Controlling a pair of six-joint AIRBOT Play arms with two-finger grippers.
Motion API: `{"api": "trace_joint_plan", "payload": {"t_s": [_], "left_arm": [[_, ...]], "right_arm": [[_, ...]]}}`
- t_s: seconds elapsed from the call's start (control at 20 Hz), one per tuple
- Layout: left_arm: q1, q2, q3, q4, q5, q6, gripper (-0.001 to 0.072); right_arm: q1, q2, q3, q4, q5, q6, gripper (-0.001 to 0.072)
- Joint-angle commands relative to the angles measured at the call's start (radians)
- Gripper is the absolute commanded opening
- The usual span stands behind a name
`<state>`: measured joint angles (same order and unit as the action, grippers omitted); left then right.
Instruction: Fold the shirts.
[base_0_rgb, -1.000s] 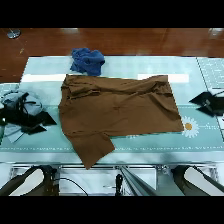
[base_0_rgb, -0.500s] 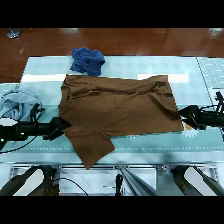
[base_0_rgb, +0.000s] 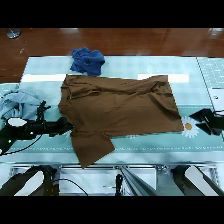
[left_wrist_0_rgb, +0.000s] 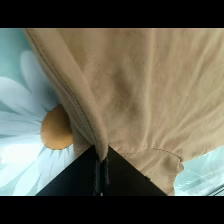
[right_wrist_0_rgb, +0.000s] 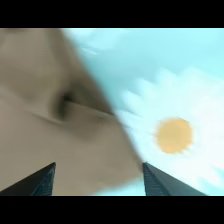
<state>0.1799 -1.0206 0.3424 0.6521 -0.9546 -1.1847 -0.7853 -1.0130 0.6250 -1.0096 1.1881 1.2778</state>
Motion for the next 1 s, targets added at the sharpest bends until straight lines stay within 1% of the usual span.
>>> {"api": "trace_joint_plan", "payload": {"t_s": [0.0,0.15,0.25,0.3,0.4,0.6,0.65,0.7,0.75,0.8,0.95], "left_arm": [[-0.006,0.001,-0.001,-0.002,0.004,0.015,0.0023],[-0.006,0.001,-0.001,-0.002,0.005,0.015,0.0023],[-0.006,0.001,-0.001,-0.002,0.003,0.014,0.0023],[-0.006,0.001,-0.001,-0.002,0.003,0.013,0.0022],[-0.006,0.001,-0.001,-0.002,0.002,0.013,0.0023],[-0.006,0.001,-0.001,-0.003,0.002,0.01,0.0023],[-0.006,0.001,-0.001,-0.003,0.001,0.01,0.0023],[-0.006,0.001,-0.001,-0.003,0.001,0.01,0.0022],[-0.006,0.001,-0.001,-0.006,0.0,0.01,0.0023],[-0.006,0.002,0.004,-0.01,-0.006,0.01,0.0022],[-0.006,0.034,0.124,-0.032,-0.077,0.012,0.0022]], "right_arm": [[-0.022,-0.011,-0.052,-0.114,-0.023,0.049,0.0618],[-0.019,-0.089,-0.053,-0.059,-0.005,0.037,0.0617],[0.019,-0.147,-0.053,-0.065,0.001,0.037,0.0617],[0.047,-0.169,-0.053,-0.04,-0.005,0.027,0.0618],[0.104,-0.195,-0.053,0.028,-0.043,0.001,0.0617],[0.209,-0.226,-0.053,0.146,-0.123,-0.008,0.0616],[0.235,-0.227,-0.052,0.16,-0.134,-0.011,0.0586],[0.26,-0.227,-0.049,0.16,-0.142,-0.011,0.0413],[0.28,-0.226,-0.044,0.163,-0.14,-0.022,0.0091],[0.299,-0.226,-0.029,0.169,-0.124,-0.029,0.0026],[0.346,-0.188,0.13,0.177,-0.011,-0.026,0.0026]]}}
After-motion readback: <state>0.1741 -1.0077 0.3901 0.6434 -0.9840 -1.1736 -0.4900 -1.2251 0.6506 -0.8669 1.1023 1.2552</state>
